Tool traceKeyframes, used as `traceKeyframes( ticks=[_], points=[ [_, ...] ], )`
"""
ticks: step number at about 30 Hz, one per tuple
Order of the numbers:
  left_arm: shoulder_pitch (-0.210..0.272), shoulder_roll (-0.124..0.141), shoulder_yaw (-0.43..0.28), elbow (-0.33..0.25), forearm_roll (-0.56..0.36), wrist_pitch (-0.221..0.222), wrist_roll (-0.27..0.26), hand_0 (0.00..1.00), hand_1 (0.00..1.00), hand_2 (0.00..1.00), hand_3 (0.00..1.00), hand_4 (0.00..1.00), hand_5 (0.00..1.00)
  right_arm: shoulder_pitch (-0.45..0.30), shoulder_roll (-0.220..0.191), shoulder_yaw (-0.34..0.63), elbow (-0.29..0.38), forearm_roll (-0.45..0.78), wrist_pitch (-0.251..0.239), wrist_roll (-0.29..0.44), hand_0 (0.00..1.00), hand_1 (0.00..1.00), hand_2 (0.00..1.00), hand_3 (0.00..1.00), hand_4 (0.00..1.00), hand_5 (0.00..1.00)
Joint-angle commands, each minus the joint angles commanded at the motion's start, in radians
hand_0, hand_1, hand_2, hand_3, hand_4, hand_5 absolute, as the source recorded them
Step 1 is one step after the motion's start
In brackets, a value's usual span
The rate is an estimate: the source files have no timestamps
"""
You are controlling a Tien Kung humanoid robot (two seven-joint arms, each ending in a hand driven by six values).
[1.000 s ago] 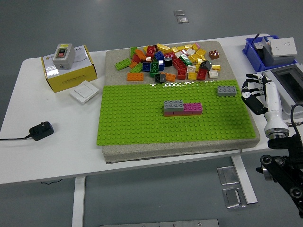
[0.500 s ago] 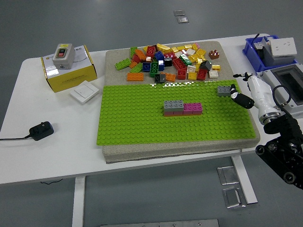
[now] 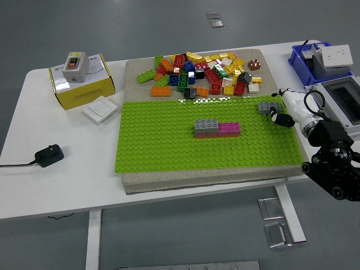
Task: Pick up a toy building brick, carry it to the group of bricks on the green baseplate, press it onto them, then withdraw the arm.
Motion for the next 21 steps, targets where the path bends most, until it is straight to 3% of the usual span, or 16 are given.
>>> traceKeyframes(
  ticks=[11,20,21],
  points=[
    [-0.007,0.006,0.007,0.0,0.0,-0.001,0.001,0.663,0.662,0.588,0.604,0.211,0.652,0.063,0.044,-0.054,-0.123,0.027,0.033,0.0,0.764,0.831,0.92,0.825,0.519,0.358],
    [-0.011,0.007,0.006,0.0,0.005,-0.001,0.001,0.663,0.662,0.588,0.603,0.211,0.653,0.08,0.061,-0.091,-0.149,0.06,0.041,0.003,0.767,0.833,0.923,0.826,0.518,0.359],
    [-0.012,0.007,0.005,0.0,0.006,-0.001,0.001,0.663,0.661,0.589,0.605,0.212,0.654,0.082,0.063,-0.091,-0.151,0.063,0.041,0.004,0.767,0.831,0.917,0.767,0.515,0.358]
  ],
)
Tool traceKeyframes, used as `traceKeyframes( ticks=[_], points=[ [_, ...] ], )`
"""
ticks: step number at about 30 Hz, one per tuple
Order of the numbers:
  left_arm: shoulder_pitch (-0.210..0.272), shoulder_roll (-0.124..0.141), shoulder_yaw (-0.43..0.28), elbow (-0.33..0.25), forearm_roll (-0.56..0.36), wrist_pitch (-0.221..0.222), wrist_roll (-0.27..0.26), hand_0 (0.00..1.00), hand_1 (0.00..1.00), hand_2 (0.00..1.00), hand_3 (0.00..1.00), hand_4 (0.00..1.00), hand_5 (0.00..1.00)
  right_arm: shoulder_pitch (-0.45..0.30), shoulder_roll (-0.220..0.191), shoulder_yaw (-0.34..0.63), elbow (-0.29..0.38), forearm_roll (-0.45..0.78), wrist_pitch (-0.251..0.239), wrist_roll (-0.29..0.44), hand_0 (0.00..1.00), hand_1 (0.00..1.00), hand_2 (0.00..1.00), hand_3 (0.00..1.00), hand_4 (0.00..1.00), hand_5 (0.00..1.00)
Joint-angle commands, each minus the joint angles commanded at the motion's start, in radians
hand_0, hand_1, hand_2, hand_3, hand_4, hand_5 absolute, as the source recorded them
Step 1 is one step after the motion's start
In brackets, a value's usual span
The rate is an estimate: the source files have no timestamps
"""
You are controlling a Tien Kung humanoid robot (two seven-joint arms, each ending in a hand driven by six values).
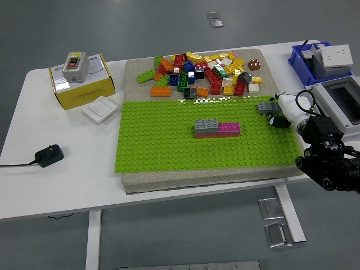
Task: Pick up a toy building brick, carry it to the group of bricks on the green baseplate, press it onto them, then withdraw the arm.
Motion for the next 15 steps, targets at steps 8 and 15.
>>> traceKeyframes(
  ticks=[8,15],
  points=[
    [-0.006,0.001,-0.003,0.0,0.009,-0.001,-0.001,0.663,0.662,0.589,0.605,0.212,0.654,0.015,0.014,-0.004,-0.031,0.024,0.001,0.006,0.77,0.83,0.915,0.671,0.511,0.356],
    [-0.007,0.0,-0.006,0.0,0.013,-0.003,0.0,0.663,0.662,0.589,0.605,0.212,0.655,0.014,0.021,-0.016,-0.042,0.036,0.005,0.004,0.77,0.831,0.914,0.639,0.509,0.355]
  ],
)
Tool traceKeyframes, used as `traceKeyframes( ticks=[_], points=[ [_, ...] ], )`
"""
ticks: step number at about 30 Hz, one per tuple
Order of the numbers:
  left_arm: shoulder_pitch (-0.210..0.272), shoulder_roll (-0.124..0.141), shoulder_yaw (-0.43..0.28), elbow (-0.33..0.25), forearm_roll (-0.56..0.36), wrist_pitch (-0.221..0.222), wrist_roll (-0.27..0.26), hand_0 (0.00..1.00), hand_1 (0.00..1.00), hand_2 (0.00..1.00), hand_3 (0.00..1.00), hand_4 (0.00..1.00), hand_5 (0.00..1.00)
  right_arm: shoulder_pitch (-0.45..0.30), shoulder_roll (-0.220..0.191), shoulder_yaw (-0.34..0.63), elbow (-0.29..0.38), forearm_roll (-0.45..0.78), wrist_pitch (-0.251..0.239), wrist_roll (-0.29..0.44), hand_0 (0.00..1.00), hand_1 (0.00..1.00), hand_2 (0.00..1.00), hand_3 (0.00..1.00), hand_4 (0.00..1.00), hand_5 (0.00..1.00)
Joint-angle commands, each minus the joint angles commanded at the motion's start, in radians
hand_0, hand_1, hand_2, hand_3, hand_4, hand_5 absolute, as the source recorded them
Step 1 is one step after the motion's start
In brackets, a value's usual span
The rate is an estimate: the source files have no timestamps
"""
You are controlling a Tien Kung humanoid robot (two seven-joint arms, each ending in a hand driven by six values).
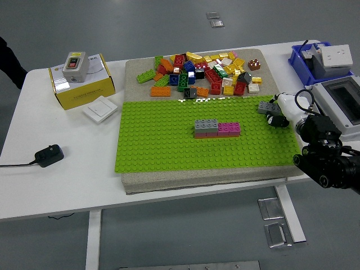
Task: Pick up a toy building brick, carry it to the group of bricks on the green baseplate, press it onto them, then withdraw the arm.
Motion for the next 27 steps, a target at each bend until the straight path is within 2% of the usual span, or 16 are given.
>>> traceKeyframes(
  ticks=[10,13,18,23,27],
  points=[
    [-0.002,-0.001,0.002,0.0,-0.005,0.0,-0.002,0.663,0.662,0.591,0.606,0.211,0.659,0.006,-0.004,0.015,0.003,0.004,-0.013,0.008,0.768,0.831,0.908,0.604,0.502,0.353],
    [0.0,-0.002,0.001,0.0,-0.01,0.0,-0.004,0.663,0.662,0.591,0.606,0.211,0.659,0.01,-0.019,0.015,0.029,0.004,-0.02,0.01,0.768,0.831,0.908,0.604,0.502,0.353],
    [0.005,-0.003,0.002,0.0,-0.019,0.001,-0.006,0.663,0.662,0.591,0.607,0.212,0.661,0.011,-0.054,-0.012,0.107,0.007,-0.03,0.009,0.768,0.83,0.903,0.601,0.494,0.345],
    [0.011,-0.004,0.003,0.0,-0.028,0.001,-0.009,0.663,0.661,0.591,0.607,0.211,0.662,-0.007,-0.102,-0.105,0.229,0.008,-0.042,0.012,0.767,0.827,0.903,0.598,0.492,0.344],
    [0.014,-0.007,0.004,0.0,-0.032,0.001,-0.012,0.663,0.661,0.591,0.607,0.211,0.662,-0.027,-0.115,-0.165,0.326,-0.003,-0.049,0.017,0.767,0.827,0.903,0.598,0.492,0.344]
  ],
)
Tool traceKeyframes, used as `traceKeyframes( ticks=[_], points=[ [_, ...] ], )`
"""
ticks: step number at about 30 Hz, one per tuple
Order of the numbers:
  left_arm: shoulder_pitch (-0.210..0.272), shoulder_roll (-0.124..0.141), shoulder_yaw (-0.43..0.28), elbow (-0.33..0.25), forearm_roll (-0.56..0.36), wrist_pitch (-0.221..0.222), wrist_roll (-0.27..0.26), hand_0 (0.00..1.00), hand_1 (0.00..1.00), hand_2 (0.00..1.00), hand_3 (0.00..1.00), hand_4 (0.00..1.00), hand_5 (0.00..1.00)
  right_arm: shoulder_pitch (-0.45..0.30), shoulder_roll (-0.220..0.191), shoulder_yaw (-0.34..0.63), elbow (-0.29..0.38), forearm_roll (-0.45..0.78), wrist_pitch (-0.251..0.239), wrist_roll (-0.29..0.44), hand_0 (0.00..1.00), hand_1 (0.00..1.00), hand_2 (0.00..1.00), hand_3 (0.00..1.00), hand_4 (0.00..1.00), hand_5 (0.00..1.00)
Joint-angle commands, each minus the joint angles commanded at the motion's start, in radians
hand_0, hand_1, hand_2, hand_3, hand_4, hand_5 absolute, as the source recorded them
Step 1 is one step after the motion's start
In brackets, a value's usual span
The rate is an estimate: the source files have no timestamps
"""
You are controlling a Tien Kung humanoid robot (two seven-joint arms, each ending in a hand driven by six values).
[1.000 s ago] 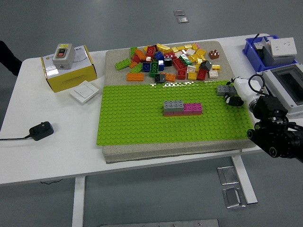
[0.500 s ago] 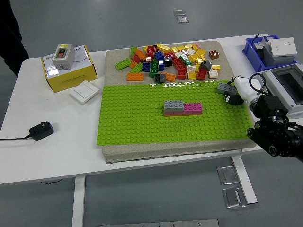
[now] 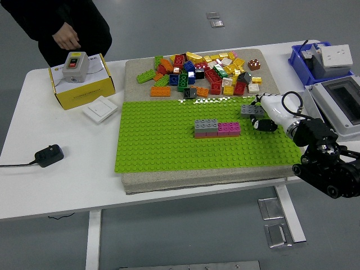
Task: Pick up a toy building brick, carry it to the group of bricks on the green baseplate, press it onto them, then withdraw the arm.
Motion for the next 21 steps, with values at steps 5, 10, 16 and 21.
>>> traceKeyframes(
  ticks=[5,10,16,21],
  points=[
    [0.004,-0.002,0.003,0.0,-0.005,0.001,-0.003,0.662,0.661,0.591,0.607,0.213,0.663,-0.014,-0.001,-0.021,0.095,-0.04,-0.006,0.0,0.767,0.827,0.898,0.597,0.489,0.343],
    [0.006,-0.003,0.005,0.0,-0.009,0.002,-0.003,0.662,0.661,0.592,0.608,0.215,0.669,-0.017,-0.003,-0.01,0.119,-0.069,-0.008,-0.002,0.767,0.826,0.896,0.597,0.484,0.342],
    [0.007,-0.003,0.009,0.0,-0.014,0.002,-0.003,0.662,0.661,0.592,0.609,0.215,0.672,-0.018,-0.001,0.007,0.088,-0.076,-0.004,-0.005,0.767,0.826,0.896,0.6,0.481,0.342],
    [0.014,-0.003,0.011,0.0,-0.021,0.002,-0.004,0.662,0.662,0.593,0.609,0.216,0.673,-0.029,-0.016,0.045,0.105,-0.075,-0.01,-0.011,0.767,0.825,0.895,0.602,0.479,0.343]
  ],
)
